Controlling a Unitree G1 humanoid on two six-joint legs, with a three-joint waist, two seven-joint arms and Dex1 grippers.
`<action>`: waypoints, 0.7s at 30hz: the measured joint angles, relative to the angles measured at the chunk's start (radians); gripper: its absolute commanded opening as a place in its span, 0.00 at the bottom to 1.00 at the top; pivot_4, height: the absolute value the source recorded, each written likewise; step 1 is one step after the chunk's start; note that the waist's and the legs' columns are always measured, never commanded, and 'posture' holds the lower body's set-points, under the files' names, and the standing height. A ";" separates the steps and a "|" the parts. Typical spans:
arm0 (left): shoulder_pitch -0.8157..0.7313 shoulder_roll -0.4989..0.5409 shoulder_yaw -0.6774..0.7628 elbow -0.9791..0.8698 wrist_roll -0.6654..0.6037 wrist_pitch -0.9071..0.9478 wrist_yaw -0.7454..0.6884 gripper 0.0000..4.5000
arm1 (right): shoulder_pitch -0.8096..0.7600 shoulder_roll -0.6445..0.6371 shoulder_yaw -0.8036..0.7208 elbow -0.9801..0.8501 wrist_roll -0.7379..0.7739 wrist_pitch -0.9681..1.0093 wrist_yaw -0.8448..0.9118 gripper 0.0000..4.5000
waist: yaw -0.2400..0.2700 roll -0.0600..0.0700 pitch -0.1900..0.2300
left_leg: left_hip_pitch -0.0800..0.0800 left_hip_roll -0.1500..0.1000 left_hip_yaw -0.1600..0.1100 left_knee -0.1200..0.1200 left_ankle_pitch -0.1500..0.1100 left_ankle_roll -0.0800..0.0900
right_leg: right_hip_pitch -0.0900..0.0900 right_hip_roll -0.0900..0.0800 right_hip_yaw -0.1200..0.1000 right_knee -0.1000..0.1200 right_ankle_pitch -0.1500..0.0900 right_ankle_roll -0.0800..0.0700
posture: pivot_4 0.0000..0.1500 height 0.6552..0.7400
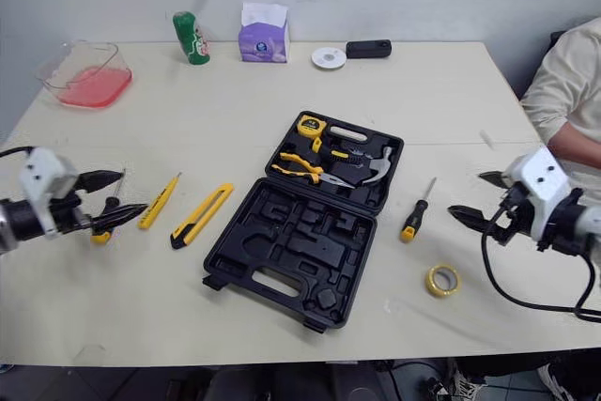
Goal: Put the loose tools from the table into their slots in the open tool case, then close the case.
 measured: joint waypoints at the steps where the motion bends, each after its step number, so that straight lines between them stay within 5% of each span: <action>1: -0.095 -0.050 -0.058 0.023 0.026 0.010 0.015 0.81 | -0.023 0.030 0.032 -0.013 -0.003 0.012 -0.020 0.89 | 0.006 0.000 0.000 | -0.001 0.000 0.001 0.004 0.000 0.000 | 0.001 0.002 -0.001 0.001 0.000 0.000 | 1.00 0.82; 9: -0.342 -0.200 -0.272 0.212 0.152 -0.021 0.012 0.00 | -0.063 0.124 0.188 -0.069 -0.051 0.044 -0.103 0.01 | 0.018 0.000 0.000 | -0.002 0.002 0.010 0.008 0.000 -0.001 | -0.008 0.004 0.002 0.008 0.000 0.001 | 1.00 0.82; 21: -0.536 -0.408 -0.363 0.538 0.271 -0.167 0.025 0.00 | -0.074 0.165 0.290 -0.093 -0.110 0.071 -0.149 0.01 | 0.022 0.000 0.000 | -0.003 0.002 0.019 0.010 0.000 0.000 | -0.010 0.004 0.002 0.009 0.001 0.001 | 1.00 0.82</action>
